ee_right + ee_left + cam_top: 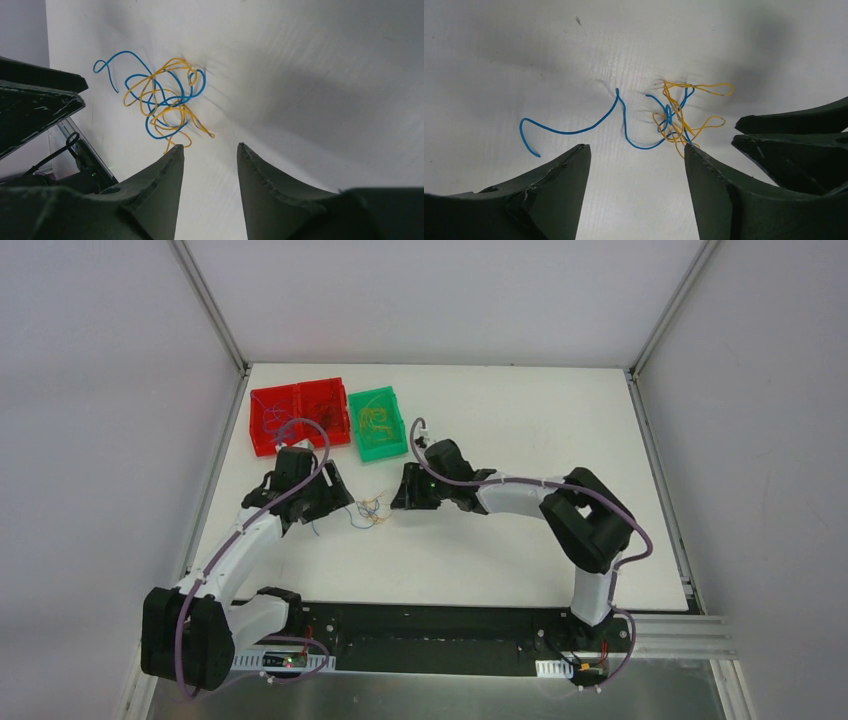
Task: Untangle the cables
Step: Untie the cable, then place the cable in the bin.
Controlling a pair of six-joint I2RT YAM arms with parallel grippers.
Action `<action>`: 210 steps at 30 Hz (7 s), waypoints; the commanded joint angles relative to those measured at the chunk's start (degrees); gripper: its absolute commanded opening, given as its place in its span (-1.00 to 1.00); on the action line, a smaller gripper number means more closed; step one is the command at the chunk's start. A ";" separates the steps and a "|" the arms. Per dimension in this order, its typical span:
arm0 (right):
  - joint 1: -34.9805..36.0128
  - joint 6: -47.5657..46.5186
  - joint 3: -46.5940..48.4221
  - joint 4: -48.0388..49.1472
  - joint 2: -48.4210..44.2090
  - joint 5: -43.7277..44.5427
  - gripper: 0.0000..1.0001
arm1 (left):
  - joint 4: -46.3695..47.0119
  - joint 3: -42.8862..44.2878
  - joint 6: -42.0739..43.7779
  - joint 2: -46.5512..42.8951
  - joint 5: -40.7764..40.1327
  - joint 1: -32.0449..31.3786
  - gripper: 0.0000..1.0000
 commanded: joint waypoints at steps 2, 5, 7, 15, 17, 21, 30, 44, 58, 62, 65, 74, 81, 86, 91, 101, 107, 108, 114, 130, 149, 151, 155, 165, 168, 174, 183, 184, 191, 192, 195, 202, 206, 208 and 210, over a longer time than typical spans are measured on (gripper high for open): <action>1.74 0.29 6.07 2.46 5.17 -1.24 -0.12 | 3.12 -1.73 -3.69 -1.86 1.78 2.90 0.50; 2.33 0.19 8.20 1.84 7.62 -1.27 -0.20 | 4.15 -2.03 -3.63 -0.65 2.38 3.86 0.51; 2.56 0.47 8.84 1.79 8.59 -1.67 -0.40 | 4.65 -2.10 -3.92 0.69 2.82 4.25 0.50; 2.40 0.18 0.83 2.95 0.27 3.29 -1.00 | 6.66 -1.76 -4.44 2.90 3.52 4.65 0.42; 2.28 0.10 -2.72 3.18 -2.76 3.74 -1.00 | 7.02 -1.38 -4.29 4.45 4.16 4.65 0.41; 2.34 1.36 -5.90 3.60 -4.58 2.27 -1.00 | 9.34 -1.45 -6.04 8.75 6.28 4.65 0.40; 2.52 2.94 -7.33 6.14 -4.62 3.50 -1.00 | 13.01 -1.55 -11.49 13.20 9.49 4.56 0.34; 3.34 2.37 -9.64 6.59 -7.33 5.17 -1.00 | 24.77 -4.06 -16.57 19.00 4.16 4.56 -1.00; -6.32 6.48 -24.79 -8.93 -29.68 20.37 -1.00 | 18.51 -7.88 -17.32 3.25 -1.40 18.22 -1.00; -12.59 6.65 -28.59 -15.50 -39.71 26.11 -1.00 | 16.27 -10.93 -21.42 -4.59 -4.61 23.07 -1.00; -16.33 6.18 -29.41 -19.08 -44.91 27.99 -1.00 | 15.67 -12.16 -22.73 -8.07 -6.60 23.54 -1.00; -26.29 6.98 -24.75 -31.88 -50.76 38.99 -1.00 | 5.82 -10.14 -25.59 -12.89 -14.63 27.49 -1.00; -34.53 6.99 -26.36 -35.17 -57.34 39.18 -1.00 | 1.86 -9.82 -28.77 -14.20 -18.76 27.95 -1.00; -34.67 6.04 -26.74 -34.52 -58.12 36.95 -1.00 | 2.79 -9.38 -27.76 -14.18 -17.08 27.90 -1.00; -33.98 1.67 -27.10 -28.20 -59.10 22.18 -1.00 | 11.78 -6.34 -19.66 -8.16 3.79 24.86 -1.00; -26.23 0.96 -22.31 -25.21 -50.91 11.25 -1.00 | 8.72 2.45 -6.42 2.36 6.15 2.14 -0.03; -25.98 1.05 -21.31 -25.86 -51.20 11.41 -1.00 | 0.91 9.71 2.27 4.13 0.21 -5.32 0.75; -26.05 1.02 -20.82 -26.39 -51.09 11.30 -1.00 | -0.06 10.79 3.48 4.36 -1.05 -6.28 0.77; -26.05 0.34 -16.59 -29.59 -50.45 9.94 -1.00 | -3.79 15.68 8.90 4.04 -8.38 -8.78 0.82; -26.10 -0.10 -6.86 -35.27 -46.20 9.65 -1.00 | 21.04 13.34 26.05 10.39 -2.06 -22.61 0.93; -26.08 5.79 9.96 -40.00 -43.29 2.38 -1.00 | 55.70 13.30 38.65 31.40 27.86 -20.31 0.82; -26.10 6.37 10.42 -39.99 -43.29 2.28 -1.00 | 60.90 13.48 34.28 34.03 30.76 -19.45 0.81; -26.12 7.16 10.57 -39.50 -43.30 1.99 -1.00 | 64.96 15.38 29.46 37.73 33.95 -19.26 0.76; -26.15 8.09 10.26 -38.73 -42.74 1.86 -1.00 | 68.11 14.20 26.30 39.60 36.60 -21.35 0.66; -26.09 8.61 9.58 -37.92 -42.79 1.33 -1.00 | 68.97 12.81 25.90 39.44 35.46 -22.50 0.58; -26.13 8.86 8.82 -37.28 -42.74 1.77 -1.00 | 70.60 13.17 24.51 41.41 33.41 -25.29 -0.12; -28.41 7.33 6.25 -39.28 -48.76 13.33 -1.00 | 63.23 7.53 26.02 34.48 25.59 -24.61 -1.00; -28.88 7.00 5.61 -39.64 -49.72 15.19 -1.00 | 60.84 6.63 25.49 32.65 24.25 -23.85 -1.00; -30.91 4.04 2.39 -44.23 -55.37 29.02 -1.00 | 43.47 -2.22 22.63 16.22 16.68 -15.77 -1.00; -30.95 3.87 1.96 -45.14 -55.86 30.02 -1.00 | 38.47 -2.48 22.85 13.57 13.77 -15.27 -1.00; -31.21 4.07 0.78 -47.70 -57.40 34.82 -1.00 | 27.83 -4.39 20.83 5.70 4.56 -13.58 -1.00; -31.95 6.41 -1.53 -49.36 -62.11 45.57 -1.00 | 21.72 -12.76 6.98 -10.25 -9.67 -7.15 -1.00; -32.02 4.73 -2.74 -47.39 -61.71 39.30 -1.00 | 20.58 -13.85 6.37 -15.37 -12.22 -6.38 -1.00; -32.00 4.05 -3.15 -46.00 -59.92 31.78 -1.00 | 20.74 -12.92 7.11 -15.54 -9.50 -6.38 -1.00; -31.95 3.15 -3.49 -44.09 -57.62 23.29 -1.00 | 20.61 -11.50 8.11 -14.38 -5.75 -6.45 -1.00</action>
